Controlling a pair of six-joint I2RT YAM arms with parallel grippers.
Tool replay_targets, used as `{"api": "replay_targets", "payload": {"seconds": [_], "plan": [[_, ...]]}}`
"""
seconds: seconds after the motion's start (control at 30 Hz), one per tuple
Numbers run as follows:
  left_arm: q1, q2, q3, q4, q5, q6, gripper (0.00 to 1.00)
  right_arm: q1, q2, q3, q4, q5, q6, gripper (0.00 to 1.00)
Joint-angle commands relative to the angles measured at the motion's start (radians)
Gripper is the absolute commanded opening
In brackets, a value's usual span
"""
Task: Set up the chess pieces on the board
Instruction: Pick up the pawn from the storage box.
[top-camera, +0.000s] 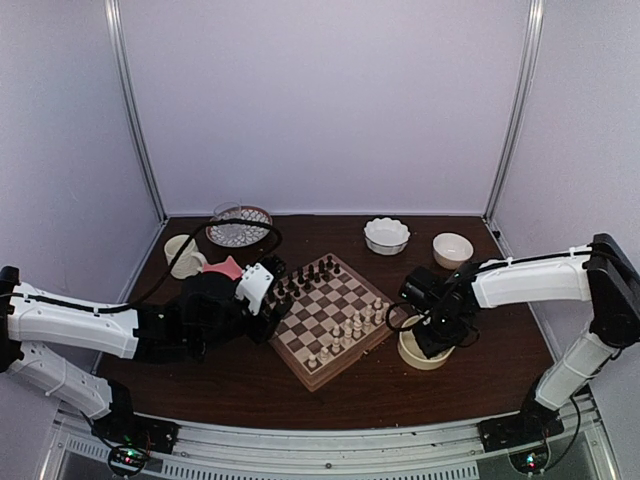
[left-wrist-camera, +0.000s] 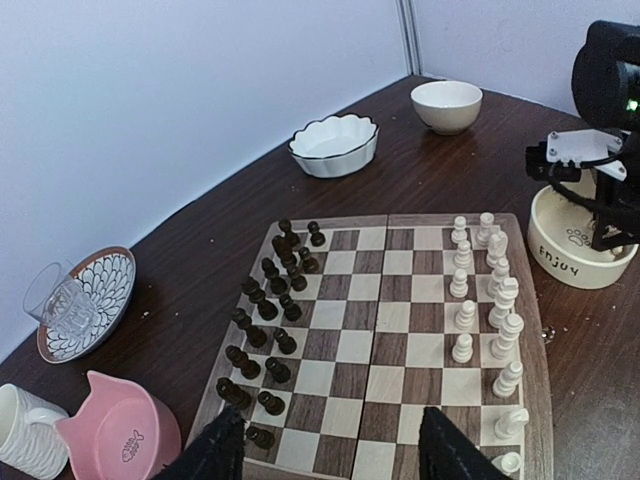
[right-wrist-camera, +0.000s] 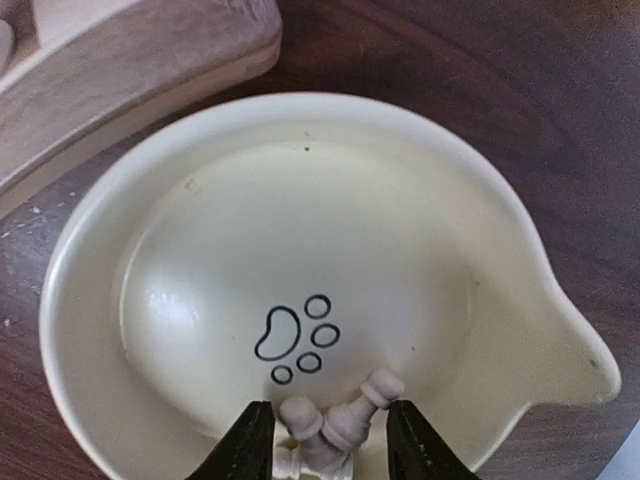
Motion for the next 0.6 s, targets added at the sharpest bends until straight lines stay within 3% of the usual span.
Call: {"api": "replay_targets", "payload": {"seconds": [0.0,0.13,0.4,0.57], "plan": [[-0.003,0.006,0.027,0.019,0.012,-0.01,0.6,-0.008,0.061,0.004,0.001,-0.007,0.072,0.42],[-0.004,0.001,0.027,0.016,0.017,-0.013,0.6,-0.013,0.105,0.024,-0.013,0.008,0.098,0.4],[-0.004,-0.006,0.026,0.016,0.014,-0.012,0.6,-0.013,0.123,0.058,0.071,-0.062,0.057,0.16],[-0.005,-0.002,0.027,0.015,0.011,-0.01,0.6,-0.013,0.091,0.076,0.08,-0.056,0.03,0.12]]}}
